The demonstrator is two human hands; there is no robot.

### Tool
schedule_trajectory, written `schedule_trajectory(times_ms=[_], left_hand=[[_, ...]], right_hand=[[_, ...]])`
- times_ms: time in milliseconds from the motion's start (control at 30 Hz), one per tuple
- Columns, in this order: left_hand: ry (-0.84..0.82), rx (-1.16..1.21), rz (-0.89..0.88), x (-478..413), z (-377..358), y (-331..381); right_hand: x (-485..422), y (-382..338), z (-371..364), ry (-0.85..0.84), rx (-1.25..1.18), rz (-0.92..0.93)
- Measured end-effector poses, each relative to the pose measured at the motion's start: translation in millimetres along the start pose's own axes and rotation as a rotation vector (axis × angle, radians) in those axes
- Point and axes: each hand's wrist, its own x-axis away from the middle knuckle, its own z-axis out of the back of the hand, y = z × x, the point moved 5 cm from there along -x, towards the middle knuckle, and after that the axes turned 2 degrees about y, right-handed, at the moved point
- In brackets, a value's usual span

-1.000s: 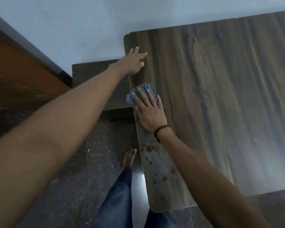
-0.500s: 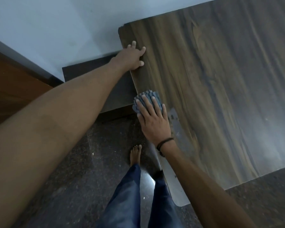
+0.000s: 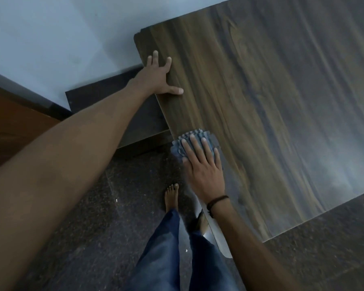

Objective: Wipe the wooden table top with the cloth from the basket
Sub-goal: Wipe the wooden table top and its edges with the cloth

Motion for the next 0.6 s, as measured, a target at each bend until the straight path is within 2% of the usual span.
schedule_trajectory(times_ms=[167,233,433,600], left_hand=[[-0.005,-0.030,0.050,-8,-6,4],[-0.006,-0.039,0.076,-8,-7,3],[0.035,-0.026,0.075,-6,-6,6],[0.088,-0.080,0.072,-1,-4,15]], right_hand=[[-70,31,18,0.081,-0.039,-0.166],[-73,39,18,0.083,-0.069,-0.230],[45,37,2,0.010,0.009,-0.040],[-22,34,13,0.059,0.027,-0.011]])
